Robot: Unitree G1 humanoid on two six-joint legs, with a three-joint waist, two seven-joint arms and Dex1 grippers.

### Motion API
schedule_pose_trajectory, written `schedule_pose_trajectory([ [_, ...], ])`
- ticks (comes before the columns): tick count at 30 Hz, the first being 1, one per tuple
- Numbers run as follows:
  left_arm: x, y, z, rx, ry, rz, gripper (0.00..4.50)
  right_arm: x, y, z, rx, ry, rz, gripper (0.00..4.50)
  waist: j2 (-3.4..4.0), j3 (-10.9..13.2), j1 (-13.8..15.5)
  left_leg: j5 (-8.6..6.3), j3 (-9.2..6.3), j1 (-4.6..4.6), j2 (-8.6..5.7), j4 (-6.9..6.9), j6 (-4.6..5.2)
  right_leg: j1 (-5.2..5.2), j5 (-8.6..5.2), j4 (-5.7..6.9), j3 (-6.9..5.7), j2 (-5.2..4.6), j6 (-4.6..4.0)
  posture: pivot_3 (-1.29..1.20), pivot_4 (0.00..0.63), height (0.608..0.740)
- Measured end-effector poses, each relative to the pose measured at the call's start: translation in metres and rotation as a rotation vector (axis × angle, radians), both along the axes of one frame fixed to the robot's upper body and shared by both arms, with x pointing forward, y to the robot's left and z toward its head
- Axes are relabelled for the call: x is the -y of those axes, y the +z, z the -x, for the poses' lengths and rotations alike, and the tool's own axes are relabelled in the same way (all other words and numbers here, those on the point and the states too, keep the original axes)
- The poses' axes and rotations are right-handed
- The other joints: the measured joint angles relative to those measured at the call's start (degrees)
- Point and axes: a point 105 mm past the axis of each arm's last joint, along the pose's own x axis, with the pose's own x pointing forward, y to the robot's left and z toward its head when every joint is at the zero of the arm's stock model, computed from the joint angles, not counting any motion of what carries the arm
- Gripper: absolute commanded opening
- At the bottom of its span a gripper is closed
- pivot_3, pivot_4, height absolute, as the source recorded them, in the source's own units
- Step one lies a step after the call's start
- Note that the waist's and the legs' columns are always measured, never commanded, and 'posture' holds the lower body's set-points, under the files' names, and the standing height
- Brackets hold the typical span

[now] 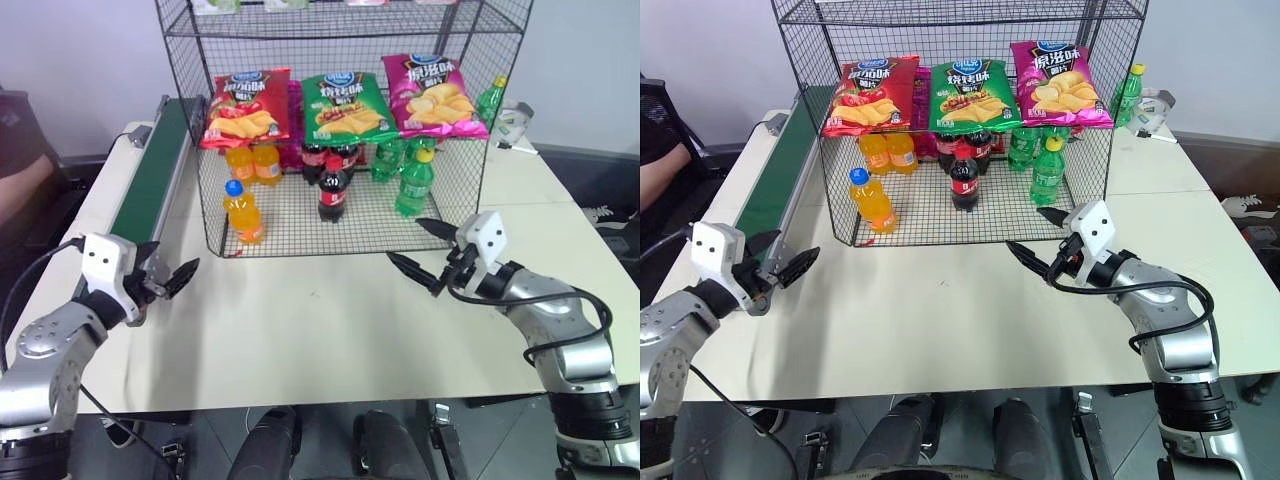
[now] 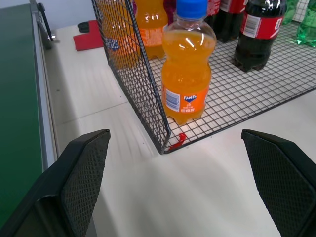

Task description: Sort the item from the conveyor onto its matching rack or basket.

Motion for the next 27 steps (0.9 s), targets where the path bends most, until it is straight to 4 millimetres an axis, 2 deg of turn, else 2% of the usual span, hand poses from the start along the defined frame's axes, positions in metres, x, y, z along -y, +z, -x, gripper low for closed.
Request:
schedule_pose_trajectory([
  [27,0.0041,-0.0026,-0.0011,0.013,-0.001,0.002,4.46,0.001,0.0008,-0.0029,0.012,-0.006,0.015,4.5,0.0,0.0,-0.01,0.0,0.0,0.0,0.0,-0.01,0.0,0.0,0.0,-0.02,0.0,0.0,0.0,0.0,0.15,0.74],
])
